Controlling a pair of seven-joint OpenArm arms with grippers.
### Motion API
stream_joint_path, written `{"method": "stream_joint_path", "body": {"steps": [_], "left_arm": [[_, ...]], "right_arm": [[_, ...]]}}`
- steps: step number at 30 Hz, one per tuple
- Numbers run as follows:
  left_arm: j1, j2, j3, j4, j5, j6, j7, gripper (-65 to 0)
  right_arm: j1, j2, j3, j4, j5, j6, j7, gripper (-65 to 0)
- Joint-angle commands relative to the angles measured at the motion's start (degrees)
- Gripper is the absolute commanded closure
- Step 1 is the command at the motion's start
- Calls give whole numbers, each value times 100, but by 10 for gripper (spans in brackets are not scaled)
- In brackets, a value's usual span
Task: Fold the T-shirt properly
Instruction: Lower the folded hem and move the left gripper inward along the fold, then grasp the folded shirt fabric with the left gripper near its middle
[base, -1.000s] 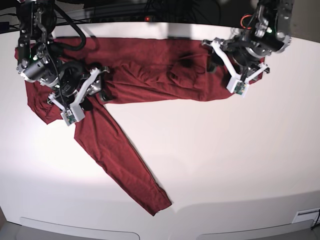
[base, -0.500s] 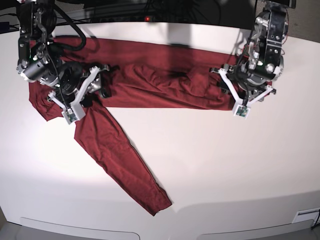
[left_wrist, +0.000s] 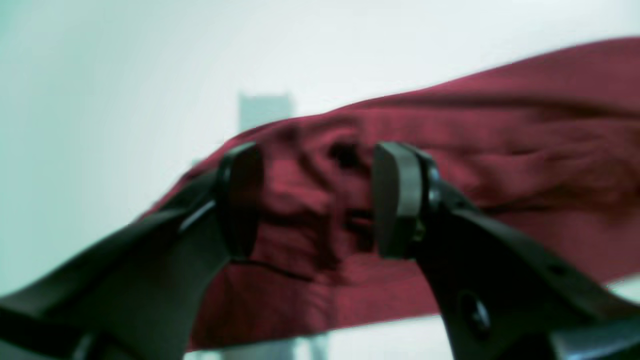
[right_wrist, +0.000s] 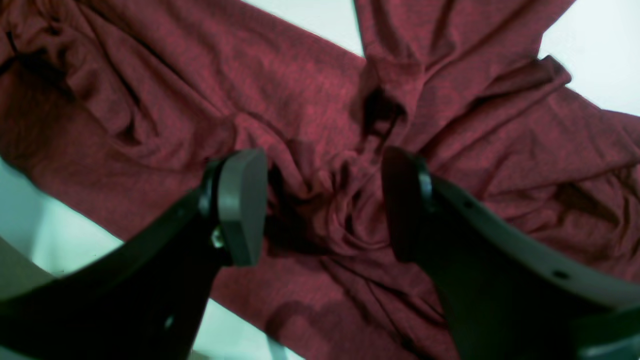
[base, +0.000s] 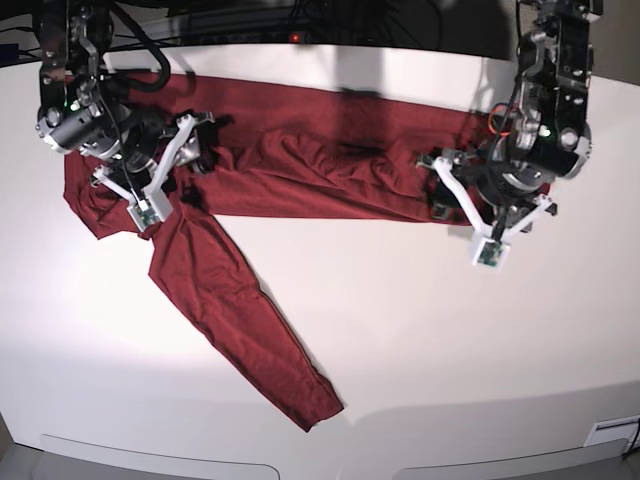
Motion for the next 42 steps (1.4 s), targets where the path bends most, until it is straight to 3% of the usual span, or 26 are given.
{"method": "stream_joint_path", "body": {"steps": [1, 3, 6, 10, 14, 17, 19, 22, 24, 28, 33, 42], "left_arm": [[74, -7, -4, 262, -243, -33, -13, -337], [275, 2, 9, 455, -374, -35, -101, -337], [566, 2, 11, 391, -39, -13, -435, -337], [887, 24, 11, 315, 227, 765, -1078, -337], [903, 525, 11, 315, 358, 1257, -1062, -337], [903, 940, 138, 315, 361, 1250, -1084, -337], [901, 1016, 330, 315, 400, 1241, -1156, -337], [903, 1014, 721, 297, 1165, 1268, -1287, -337], [901, 1016, 938, 142, 1628, 1506, -1493, -337], [791, 1036, 1204, -669, 1923, 1843, -1707, -337], [476, 1292, 1202, -1685, 2162, 1858, -1563, -337], [118, 1333, 1202, -1714, 2371, 1928, -791, -337]], "right_arm": [[48, 79, 42, 107, 70, 24, 92, -364], [48, 79, 42, 107, 72, 24, 94, -364], [48, 79, 42, 107, 72, 24, 90, -364], [46, 79, 39, 107, 72, 26, 92, -364], [48, 81, 39, 107, 70, 24, 92, -364], [48, 79, 39, 107, 72, 24, 105, -364], [48, 81, 39, 107, 70, 26, 105, -364], [48, 81, 39, 107, 70, 26, 103, -364], [48, 81, 39, 107, 70, 26, 105, -364], [48, 81, 39, 107, 72, 26, 111, -364], [48, 81, 39, 107, 70, 26, 107, -364], [48, 81, 39, 107, 70, 28, 120, -364]]}}
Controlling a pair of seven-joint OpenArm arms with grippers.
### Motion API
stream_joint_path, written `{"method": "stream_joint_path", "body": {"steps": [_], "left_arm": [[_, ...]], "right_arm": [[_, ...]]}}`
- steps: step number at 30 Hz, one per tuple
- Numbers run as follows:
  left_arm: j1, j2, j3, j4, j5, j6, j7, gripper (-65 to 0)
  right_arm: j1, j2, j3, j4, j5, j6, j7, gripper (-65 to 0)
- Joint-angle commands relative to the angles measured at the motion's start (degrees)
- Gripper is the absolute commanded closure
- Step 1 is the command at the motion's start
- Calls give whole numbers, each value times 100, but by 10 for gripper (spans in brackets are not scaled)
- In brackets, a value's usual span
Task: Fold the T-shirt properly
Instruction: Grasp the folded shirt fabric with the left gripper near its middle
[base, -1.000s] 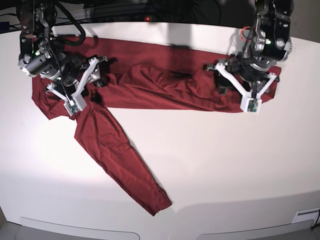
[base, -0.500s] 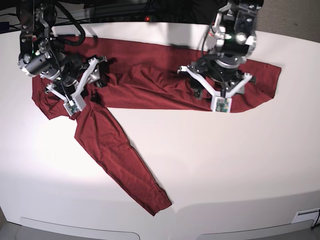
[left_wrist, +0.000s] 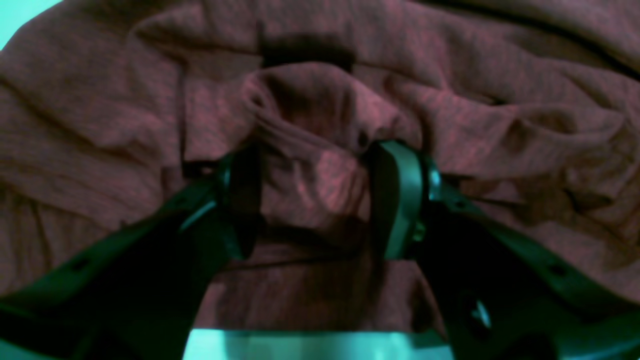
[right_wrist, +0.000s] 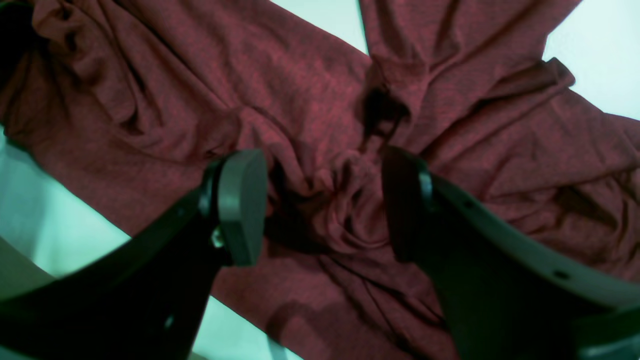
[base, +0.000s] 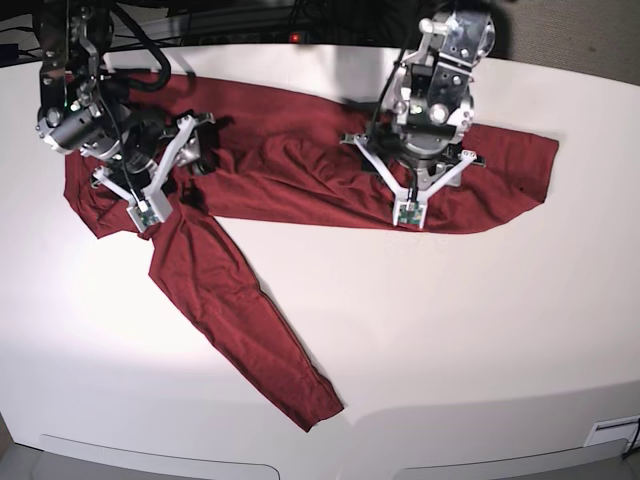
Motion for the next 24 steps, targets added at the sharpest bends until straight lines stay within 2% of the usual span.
{"method": "stream_joint_path", "body": {"steps": [1, 10, 21, 24], "left_arm": [[-42, 13, 0, 66, 151, 61, 114, -336], [-68, 13, 0, 120, 780, 59, 577, -313], [-68, 11, 0, 887, 765, -76, 756, -309], [-59, 11, 0, 896, 763, -92, 745, -238]], "right_arm": [[50, 76, 39, 107, 68, 28, 114, -364], [48, 76, 39, 107, 68, 26, 111, -364], [48, 76, 39, 107, 68, 28, 109, -364], [48, 76, 39, 107, 68, 28, 109, -364]]}}
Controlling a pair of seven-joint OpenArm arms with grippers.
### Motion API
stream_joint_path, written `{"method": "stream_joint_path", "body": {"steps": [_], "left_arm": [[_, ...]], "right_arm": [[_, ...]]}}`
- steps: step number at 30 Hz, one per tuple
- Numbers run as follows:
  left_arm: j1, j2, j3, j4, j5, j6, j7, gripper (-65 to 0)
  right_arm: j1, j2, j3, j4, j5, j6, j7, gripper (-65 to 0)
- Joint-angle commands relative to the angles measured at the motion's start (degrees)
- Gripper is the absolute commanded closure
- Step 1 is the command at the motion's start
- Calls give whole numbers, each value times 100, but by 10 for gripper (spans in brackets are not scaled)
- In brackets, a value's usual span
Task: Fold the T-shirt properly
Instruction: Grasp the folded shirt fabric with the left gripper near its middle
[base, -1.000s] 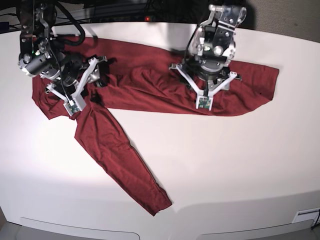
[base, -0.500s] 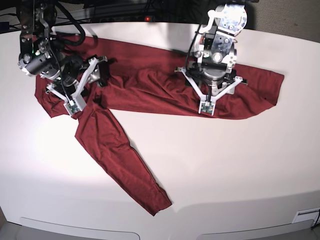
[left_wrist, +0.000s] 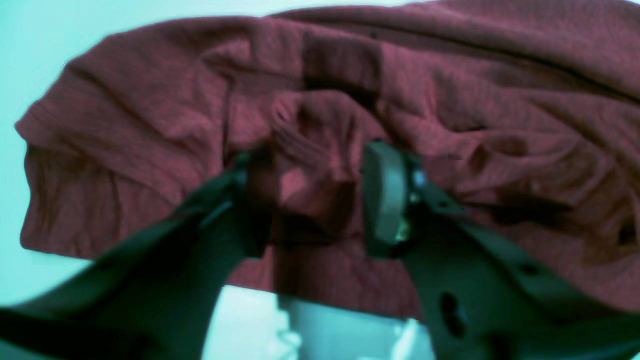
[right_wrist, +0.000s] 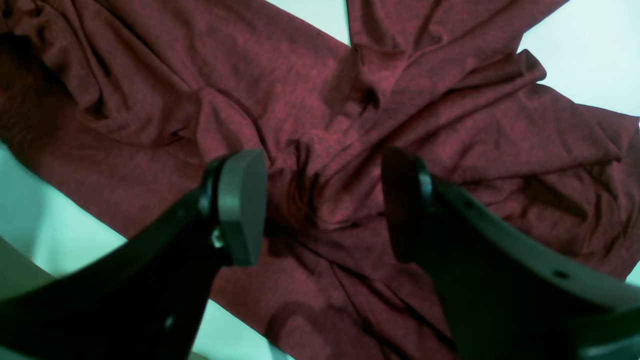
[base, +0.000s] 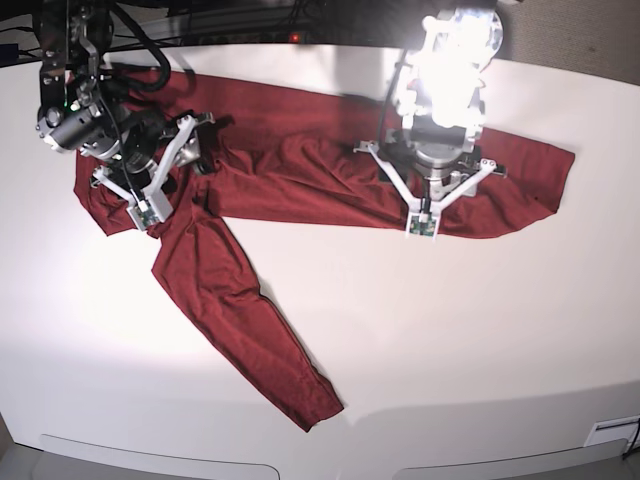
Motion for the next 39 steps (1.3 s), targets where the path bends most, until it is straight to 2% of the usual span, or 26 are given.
{"method": "stream_joint_path", "body": {"steps": [1, 3, 8, 14, 23, 24, 26, 29, 30, 39], "left_arm": [[-46, 13, 4, 111, 46, -22, -114, -208], [-28, 13, 4, 111, 44, -22, -129, -180], [-15, 13, 4, 111, 44, -20, -140, -183], [-15, 11, 4, -46, 44, -22, -479, -296], [-20, -2, 2, -378, 83, -22, -404, -289], [-20, 0, 2, -378, 197, -22, -402, -280], [-20, -2, 2, -378, 455, -20, -396, -217], [-31, 0, 2, -376, 741, -17, -398, -30], [-33, 0, 4, -376, 796, -9, -393, 0], [-179, -2, 4, -358, 1294, -4, -365, 0]], "right_arm": [[48, 79, 39, 107, 66, 28, 111, -364], [48, 79, 39, 107, 66, 28, 109, -364], [48, 79, 39, 107, 66, 28, 107, -364], [48, 79, 39, 107, 66, 28, 103, -364], [48, 79, 39, 107, 66, 28, 85, -364], [48, 79, 39, 107, 66, 28, 85, -364], [48, 79, 39, 107, 66, 28, 87, -364], [48, 79, 39, 107, 66, 28, 87, -364], [48, 79, 42, 107, 66, 28, 87, -364], [48, 79, 39, 107, 66, 28, 92, -364]]}}
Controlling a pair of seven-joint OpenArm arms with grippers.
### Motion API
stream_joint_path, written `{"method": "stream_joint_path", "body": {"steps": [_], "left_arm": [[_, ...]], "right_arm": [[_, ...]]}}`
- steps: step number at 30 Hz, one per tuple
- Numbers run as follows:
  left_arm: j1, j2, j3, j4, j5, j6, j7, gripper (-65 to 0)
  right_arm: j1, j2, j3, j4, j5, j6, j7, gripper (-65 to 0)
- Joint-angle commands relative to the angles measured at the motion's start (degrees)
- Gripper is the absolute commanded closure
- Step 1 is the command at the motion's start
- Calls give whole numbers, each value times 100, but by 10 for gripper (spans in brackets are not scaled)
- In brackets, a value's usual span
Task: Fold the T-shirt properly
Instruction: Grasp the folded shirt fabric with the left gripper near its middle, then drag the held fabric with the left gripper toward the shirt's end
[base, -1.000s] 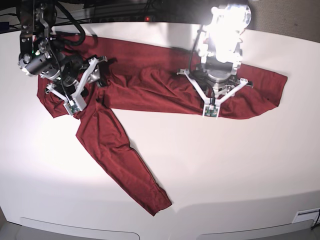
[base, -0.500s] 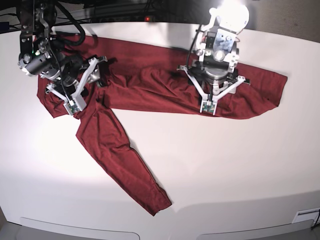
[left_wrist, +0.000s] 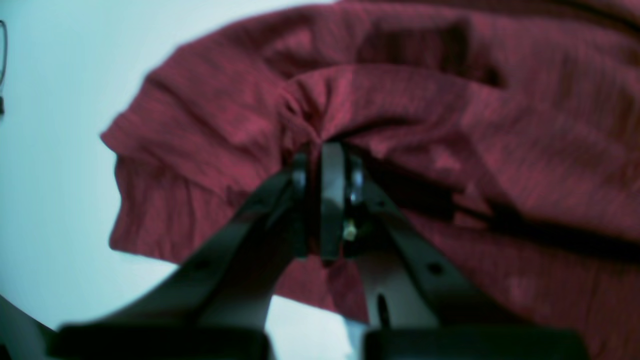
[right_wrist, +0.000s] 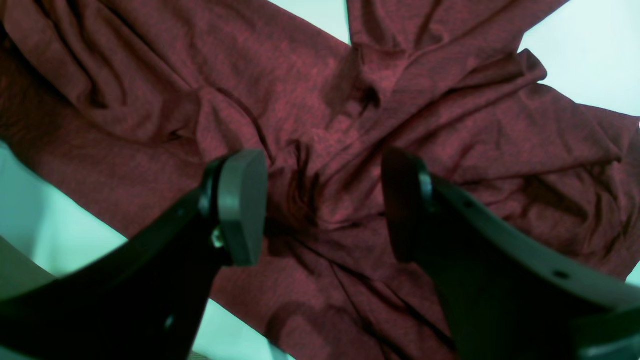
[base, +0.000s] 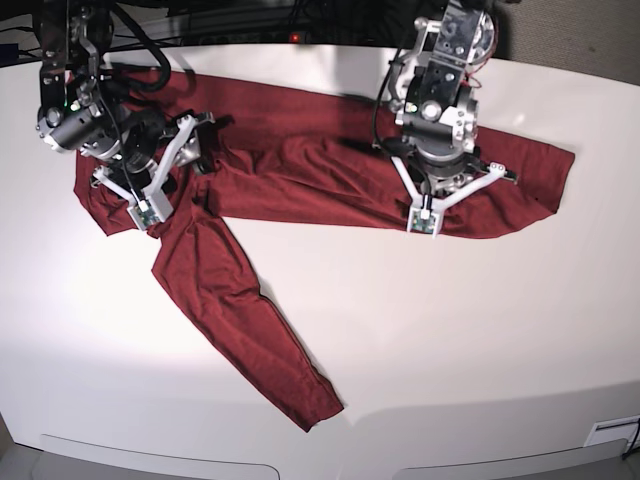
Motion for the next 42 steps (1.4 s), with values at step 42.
{"method": "stream_joint_path", "body": {"steps": [42], "left_arm": [[-83, 13, 4, 109, 120, 0, 669, 0]], "right_arm": [[48, 79, 39, 107, 2, 26, 90, -364]]}}
